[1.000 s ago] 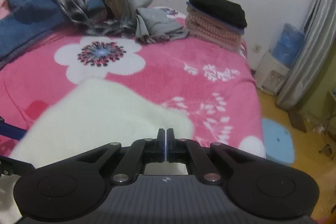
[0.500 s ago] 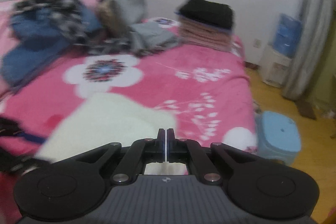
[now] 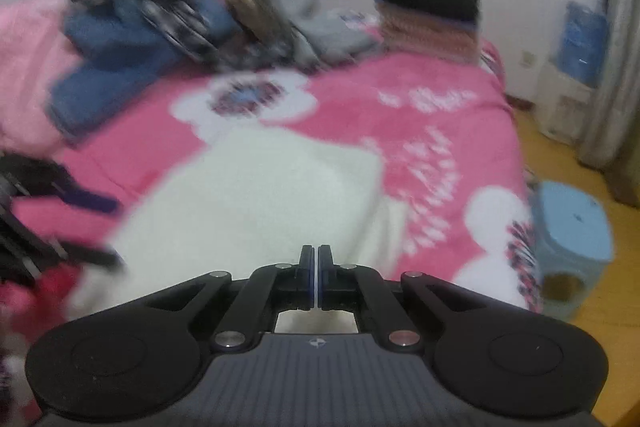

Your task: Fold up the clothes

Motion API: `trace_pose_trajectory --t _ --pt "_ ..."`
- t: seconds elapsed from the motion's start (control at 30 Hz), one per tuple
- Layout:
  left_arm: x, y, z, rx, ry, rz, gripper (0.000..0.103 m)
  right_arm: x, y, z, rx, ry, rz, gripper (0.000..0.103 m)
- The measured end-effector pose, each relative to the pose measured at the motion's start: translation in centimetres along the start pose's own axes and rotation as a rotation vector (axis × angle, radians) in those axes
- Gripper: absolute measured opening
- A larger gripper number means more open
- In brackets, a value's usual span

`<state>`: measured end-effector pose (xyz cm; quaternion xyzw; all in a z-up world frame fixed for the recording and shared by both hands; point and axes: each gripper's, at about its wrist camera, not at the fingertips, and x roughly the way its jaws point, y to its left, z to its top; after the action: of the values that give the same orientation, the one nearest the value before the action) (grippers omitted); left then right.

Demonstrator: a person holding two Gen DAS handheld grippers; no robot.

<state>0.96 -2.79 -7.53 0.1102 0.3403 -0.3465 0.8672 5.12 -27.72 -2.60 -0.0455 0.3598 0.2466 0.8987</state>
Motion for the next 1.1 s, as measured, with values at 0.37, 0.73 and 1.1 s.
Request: trace_pose_trajectory --t 0.37,0.73,1.1 --pt "0.4 -3.2 -1.9 0.261 0.013 0.059 0.058 0.1 -0.2 -3.3 -0.044 0.091 -0.065 0.001" --pt "0.4 -3.3 -2.7 0.333 0.001 0.038 0.058 0.2 0.8 -7.0 -0.028 0.117 0.011 0.001" --pt "0.4 -3.0 -2.5 0.319 0.006 0.040 0.058 -4.0 3.0 -3.6 -0.057 -0.001 0.007 0.001"
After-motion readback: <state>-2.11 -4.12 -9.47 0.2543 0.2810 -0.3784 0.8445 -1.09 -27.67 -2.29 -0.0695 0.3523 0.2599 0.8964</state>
